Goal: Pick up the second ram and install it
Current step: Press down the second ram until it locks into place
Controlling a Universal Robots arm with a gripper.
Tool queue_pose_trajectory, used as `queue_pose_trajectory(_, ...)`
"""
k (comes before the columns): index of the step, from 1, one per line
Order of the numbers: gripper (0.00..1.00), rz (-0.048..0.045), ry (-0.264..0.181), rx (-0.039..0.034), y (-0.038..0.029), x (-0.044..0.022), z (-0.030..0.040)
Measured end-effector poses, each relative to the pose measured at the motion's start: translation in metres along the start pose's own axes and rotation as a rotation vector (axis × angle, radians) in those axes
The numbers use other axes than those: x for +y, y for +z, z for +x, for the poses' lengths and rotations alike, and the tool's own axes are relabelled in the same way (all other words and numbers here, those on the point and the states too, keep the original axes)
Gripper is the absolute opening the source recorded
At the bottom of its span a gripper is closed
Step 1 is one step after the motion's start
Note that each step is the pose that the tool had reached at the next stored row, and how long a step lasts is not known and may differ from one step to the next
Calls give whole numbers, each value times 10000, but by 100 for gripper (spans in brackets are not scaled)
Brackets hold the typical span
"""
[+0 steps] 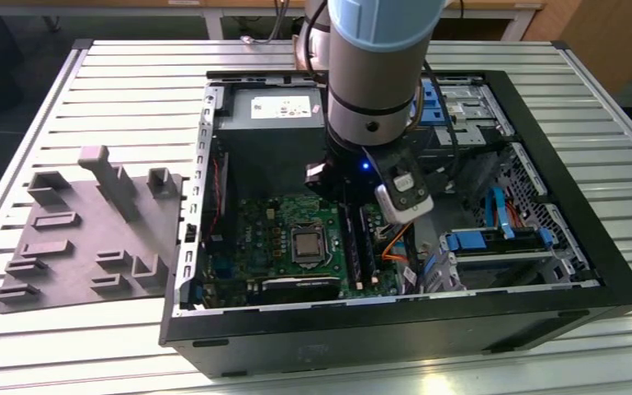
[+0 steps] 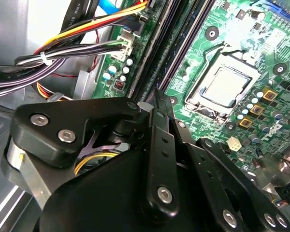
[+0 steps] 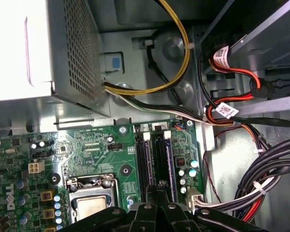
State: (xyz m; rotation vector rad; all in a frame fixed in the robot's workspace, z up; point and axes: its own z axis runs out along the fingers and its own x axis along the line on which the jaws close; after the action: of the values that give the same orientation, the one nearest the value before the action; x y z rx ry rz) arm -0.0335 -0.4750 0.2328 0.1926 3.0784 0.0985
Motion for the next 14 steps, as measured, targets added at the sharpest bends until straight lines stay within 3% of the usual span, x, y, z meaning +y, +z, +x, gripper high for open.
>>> queue_pose_trajectory(14, 11, 3, 0, 0, -3, -45, -6)
